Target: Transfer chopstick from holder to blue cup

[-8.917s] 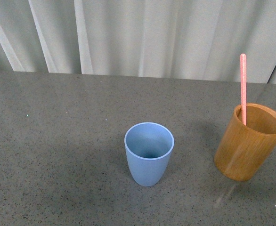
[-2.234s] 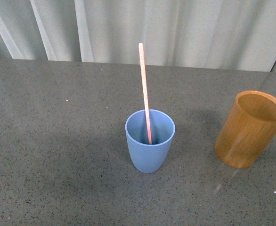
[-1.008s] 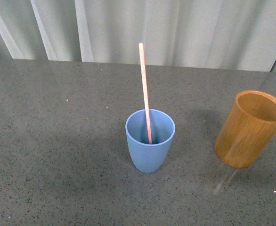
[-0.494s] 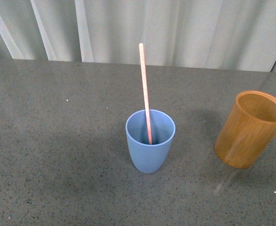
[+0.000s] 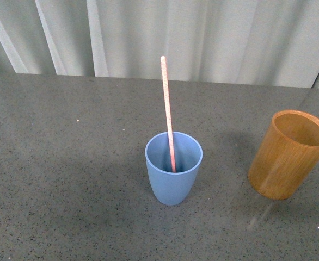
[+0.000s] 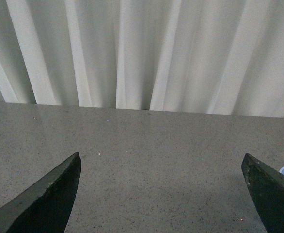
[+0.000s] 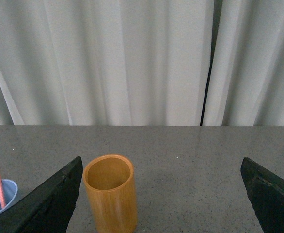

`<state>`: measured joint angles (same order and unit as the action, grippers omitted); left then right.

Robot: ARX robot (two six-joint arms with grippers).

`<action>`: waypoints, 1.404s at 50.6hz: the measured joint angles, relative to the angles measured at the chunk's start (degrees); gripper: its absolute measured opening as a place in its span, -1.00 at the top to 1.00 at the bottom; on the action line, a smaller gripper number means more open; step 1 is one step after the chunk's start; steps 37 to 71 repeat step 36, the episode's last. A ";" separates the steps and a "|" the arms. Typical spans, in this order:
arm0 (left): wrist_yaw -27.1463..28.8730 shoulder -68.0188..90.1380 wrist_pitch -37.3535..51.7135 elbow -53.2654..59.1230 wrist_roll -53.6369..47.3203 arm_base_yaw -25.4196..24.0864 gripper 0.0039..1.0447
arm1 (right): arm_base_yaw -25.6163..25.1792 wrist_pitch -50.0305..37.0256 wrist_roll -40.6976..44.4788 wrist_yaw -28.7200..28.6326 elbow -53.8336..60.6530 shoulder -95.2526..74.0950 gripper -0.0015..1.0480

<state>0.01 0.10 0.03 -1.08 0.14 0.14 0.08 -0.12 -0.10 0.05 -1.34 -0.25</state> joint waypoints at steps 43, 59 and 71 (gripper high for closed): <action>0.00 0.00 0.00 0.00 -0.02 0.00 -0.87 | 0.00 0.00 0.00 0.00 0.00 0.00 -0.81; 0.00 0.00 0.00 0.00 -0.02 0.00 -0.87 | 0.00 0.00 0.00 0.00 0.00 0.00 -0.81; 0.00 0.00 0.00 0.00 -0.02 0.00 -0.87 | 0.00 0.00 0.00 0.00 0.00 0.00 -0.81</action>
